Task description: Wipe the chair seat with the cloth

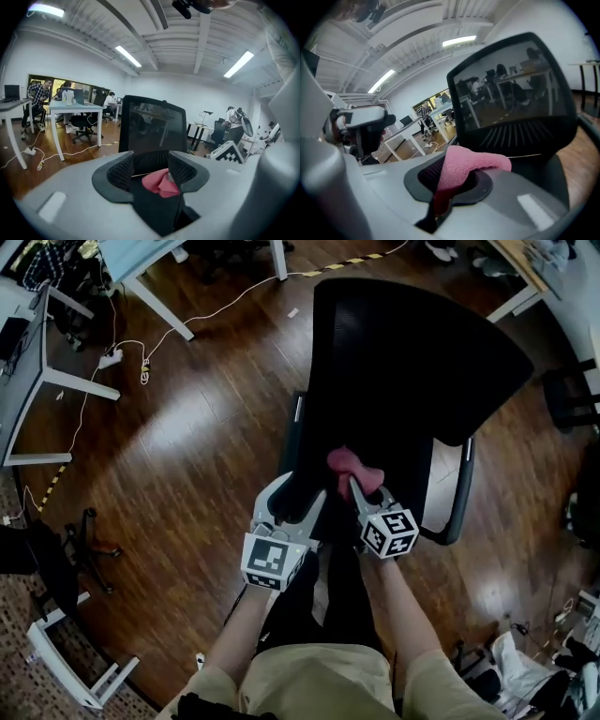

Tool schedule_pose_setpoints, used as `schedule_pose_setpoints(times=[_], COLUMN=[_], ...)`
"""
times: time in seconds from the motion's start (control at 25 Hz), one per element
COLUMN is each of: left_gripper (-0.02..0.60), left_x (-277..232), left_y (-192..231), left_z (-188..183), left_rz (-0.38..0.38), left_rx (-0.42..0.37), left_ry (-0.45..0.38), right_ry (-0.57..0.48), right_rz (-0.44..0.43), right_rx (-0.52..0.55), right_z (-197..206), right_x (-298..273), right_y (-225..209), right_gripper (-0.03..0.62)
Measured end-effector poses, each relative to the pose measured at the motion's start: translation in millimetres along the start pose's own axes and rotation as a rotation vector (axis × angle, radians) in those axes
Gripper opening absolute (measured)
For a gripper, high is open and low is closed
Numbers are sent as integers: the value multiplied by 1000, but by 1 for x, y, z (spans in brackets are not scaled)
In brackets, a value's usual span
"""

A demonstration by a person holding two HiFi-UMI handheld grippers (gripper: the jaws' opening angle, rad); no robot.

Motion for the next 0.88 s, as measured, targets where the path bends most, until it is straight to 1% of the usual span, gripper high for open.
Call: schedule_pose_setpoints(times=[0.04,0.12,0.2,0.32,0.36,0.44,0.48,0.52,0.56,0.6,0.64,0.72,0.8,0.88], left_gripper=[212,212,285,285,285,284,284,282,281,279,267,264,264,264], left_x=[-13,-38,-56,-70,-73,-74,-73,-75,-79,-84,-89,-99,-107,-113], left_y=[4,11,18,31,34,34,30,25,20,13,5,-10,-26,-40], left_z=[8,25,39,51,53,57,58,57,55,54,56,60,61,59], left_rz=[10,25,16,16,23,33,36,43,56,75,95,134,177,207], left_rx=[16,51,90,105,99,89,89,91,92,91,91,96,105,121], left_ry=[8,16,16,26,36,68,81,86,87,87,89,93,83,64], right_ry=[14,48,82,104,99,81,73,65,61,59,59,45,22,24], right_rz=[-28,-53,-67,-84,-78,-37,-10,19,60,121,203,410,617,771], right_rx=[4,8,11,-7,-36,-117,-144,-147,-127,-99,-78,-85,-142,-165], right_z=[4,17,33,54,61,79,85,85,81,77,74,75,72,56], right_x=[-29,-84,-130,-196,-217,-246,-252,-253,-247,-234,-215,-160,-99,-50], right_y=[-11,-34,-59,-85,-91,-100,-104,-112,-125,-144,-167,-223,-280,-320], right_gripper=[18,20,20,20,20,20,20,20,20,18,18,18,18,18])
Point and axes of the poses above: the fingertips, and each gripper's own axes: x backward along the fingers, y to its left, z out of its underside, the point moved 10 cm from there along x, backward along the fingers, and after that the axes turned 7 degrees about -x, right-handed, at the moved point
